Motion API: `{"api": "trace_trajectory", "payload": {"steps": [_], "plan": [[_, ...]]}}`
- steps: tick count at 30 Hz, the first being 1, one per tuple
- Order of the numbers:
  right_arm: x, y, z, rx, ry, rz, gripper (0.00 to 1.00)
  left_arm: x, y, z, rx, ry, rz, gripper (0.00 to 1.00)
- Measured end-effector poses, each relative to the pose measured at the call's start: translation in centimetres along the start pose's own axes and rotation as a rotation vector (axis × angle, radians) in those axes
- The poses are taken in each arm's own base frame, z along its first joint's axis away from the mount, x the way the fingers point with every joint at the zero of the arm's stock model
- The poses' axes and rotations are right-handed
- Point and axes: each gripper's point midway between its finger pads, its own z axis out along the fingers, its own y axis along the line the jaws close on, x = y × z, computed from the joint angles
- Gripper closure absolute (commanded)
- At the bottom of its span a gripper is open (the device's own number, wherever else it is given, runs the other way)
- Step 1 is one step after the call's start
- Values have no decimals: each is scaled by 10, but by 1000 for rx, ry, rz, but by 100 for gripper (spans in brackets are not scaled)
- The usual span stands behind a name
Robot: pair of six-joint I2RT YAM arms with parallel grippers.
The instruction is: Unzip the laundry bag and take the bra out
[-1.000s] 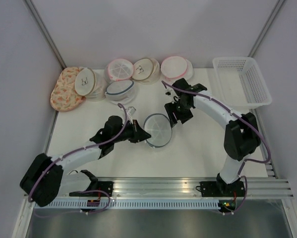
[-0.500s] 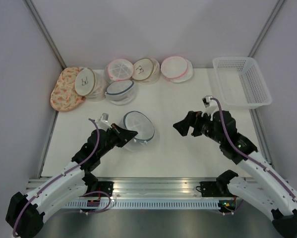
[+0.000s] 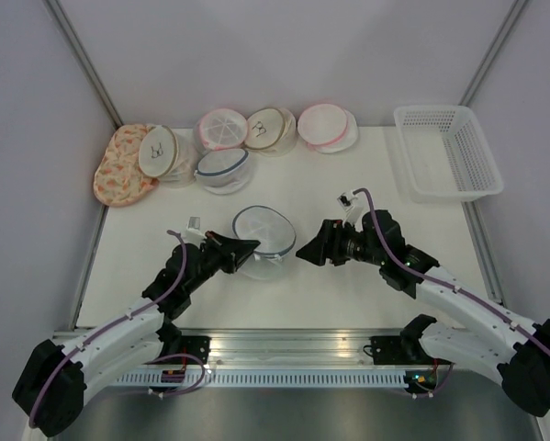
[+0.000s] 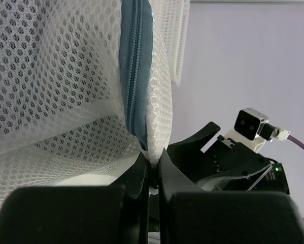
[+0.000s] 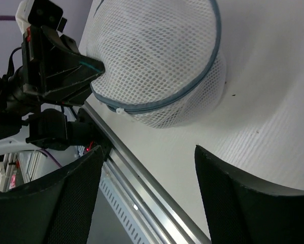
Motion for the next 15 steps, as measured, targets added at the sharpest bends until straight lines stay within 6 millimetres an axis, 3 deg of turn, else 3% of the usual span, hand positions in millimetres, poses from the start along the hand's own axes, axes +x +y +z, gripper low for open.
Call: {"api": "trace_trajectory", "payload": {"steps": [3, 6, 11, 15], "plan": [[10, 8, 12, -31, 52, -4, 36, 2, -1, 4, 4, 15, -42, 98], [24, 14, 24, -57, 103, 1, 39, 4, -2, 8, 5, 28, -69, 98], [42, 28, 40, -106, 164, 2, 40, 9, -5, 8, 16, 50, -87, 98], [39, 35, 47, -137, 158, 13, 41, 10, -9, 7, 29, 56, -93, 98]]}}
